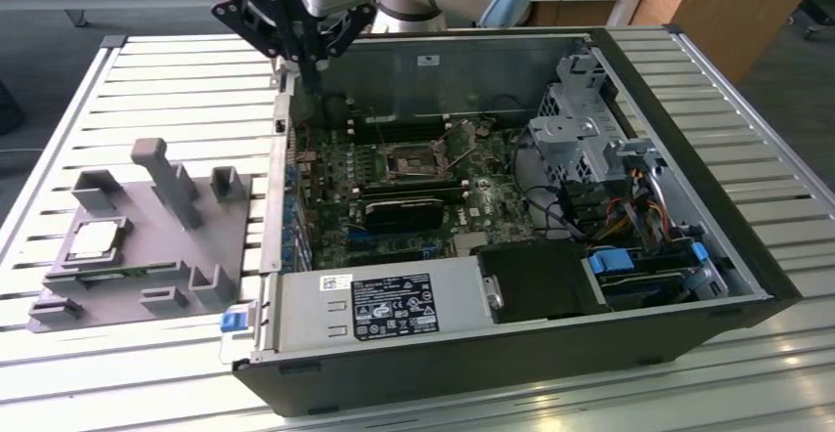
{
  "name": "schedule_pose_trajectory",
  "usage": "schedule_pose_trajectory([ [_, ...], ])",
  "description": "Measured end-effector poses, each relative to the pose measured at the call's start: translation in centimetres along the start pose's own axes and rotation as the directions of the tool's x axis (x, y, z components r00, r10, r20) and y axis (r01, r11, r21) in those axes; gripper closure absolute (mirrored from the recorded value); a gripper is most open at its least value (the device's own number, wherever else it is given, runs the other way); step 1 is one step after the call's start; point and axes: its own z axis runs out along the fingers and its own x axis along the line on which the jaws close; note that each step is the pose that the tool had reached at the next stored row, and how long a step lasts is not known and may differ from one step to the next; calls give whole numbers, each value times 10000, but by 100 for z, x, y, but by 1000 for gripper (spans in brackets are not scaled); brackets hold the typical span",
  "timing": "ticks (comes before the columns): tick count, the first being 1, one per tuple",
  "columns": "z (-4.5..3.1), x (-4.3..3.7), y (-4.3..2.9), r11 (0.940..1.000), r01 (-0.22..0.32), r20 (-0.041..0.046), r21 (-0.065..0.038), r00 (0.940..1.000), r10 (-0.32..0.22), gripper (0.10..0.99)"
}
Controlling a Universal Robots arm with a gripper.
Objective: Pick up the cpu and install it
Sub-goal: 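Reach for the cpu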
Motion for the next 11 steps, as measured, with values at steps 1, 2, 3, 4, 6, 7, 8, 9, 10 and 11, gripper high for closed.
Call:
schedule_pose_trajectory([
  [1,0,4,0,10000,0,0,0,10000,0,980],
  [2,0,9,-1,10000,0,0,1,10000,0,980],
  [3,-1,14,-1,10000,0,0,1,10000,0,980],
  [4,0,19,-1,10000,0,0,1,10000,0,980],
  [6,0,29,-2,10000,0,0,1,10000,0,980],
  [7,-1,33,-2,10000,0,-1,1,10000,0,980],
  [8,-1,37,-3,10000,0,0,1,10000,0,980],
  [9,-1,42,-3,10000,0,0,1,10000,0,980],
  [10,-1,46,-3,10000,0,0,1,10000,0,980],
  [11,-1,50,-4,10000,0,0,0,10000,0,980],
])
